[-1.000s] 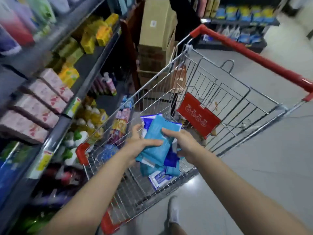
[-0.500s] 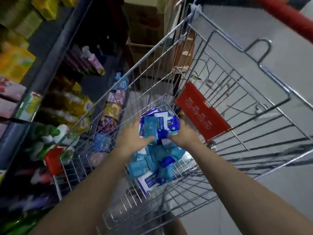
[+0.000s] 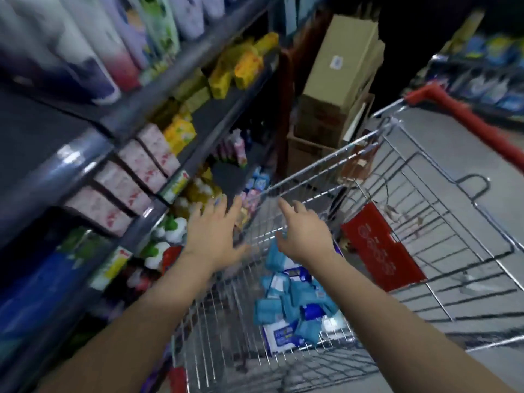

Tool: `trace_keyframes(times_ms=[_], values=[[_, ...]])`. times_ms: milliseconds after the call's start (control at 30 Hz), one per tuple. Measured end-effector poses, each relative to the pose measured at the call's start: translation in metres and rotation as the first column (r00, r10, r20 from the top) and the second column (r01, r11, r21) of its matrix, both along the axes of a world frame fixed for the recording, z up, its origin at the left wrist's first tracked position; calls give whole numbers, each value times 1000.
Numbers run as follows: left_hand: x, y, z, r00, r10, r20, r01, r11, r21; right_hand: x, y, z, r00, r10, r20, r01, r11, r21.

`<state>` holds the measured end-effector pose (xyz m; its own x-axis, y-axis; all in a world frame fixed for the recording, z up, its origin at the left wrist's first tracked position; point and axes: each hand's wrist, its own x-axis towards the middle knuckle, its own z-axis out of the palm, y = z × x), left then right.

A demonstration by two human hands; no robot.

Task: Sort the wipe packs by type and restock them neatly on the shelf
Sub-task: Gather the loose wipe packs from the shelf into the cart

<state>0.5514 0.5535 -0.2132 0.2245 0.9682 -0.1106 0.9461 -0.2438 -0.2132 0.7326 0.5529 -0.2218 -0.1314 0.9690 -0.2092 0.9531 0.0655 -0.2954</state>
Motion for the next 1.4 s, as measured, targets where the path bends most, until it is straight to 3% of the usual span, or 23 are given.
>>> trace_keyframes(times_ms=[200,400,500,667,900,1133,1233,1333,1400], values=[[-156,-86,119,983,144,114,-174,928,328,-163,-45,127,970,233,-64,-197,916,351],[-330,-203,185,929,360,88,-359,814,456,-350,-134,196,883,440,-166,-298,796,527],[-399,-253,194,874,478,88,-466,769,437,-423,-168,208,845,508,-165,-355,765,537],[-491,-312,190,779,617,111,-603,690,401,-511,-209,206,784,614,-93,-532,741,410],[-559,-337,174,703,707,82,-694,655,297,-584,-203,197,632,774,34,-751,602,272],[-589,-326,170,674,736,62,-732,653,194,-650,-176,193,429,879,210,-901,399,172],[-596,-318,168,665,746,29,-736,649,195,-670,-159,191,335,883,329,-938,278,209],[-604,-312,169,667,745,-23,-729,658,189,-686,-147,185,232,830,507,-947,75,311],[-607,-310,169,664,747,-24,-732,656,183,-693,-143,178,216,804,554,-945,30,326]])
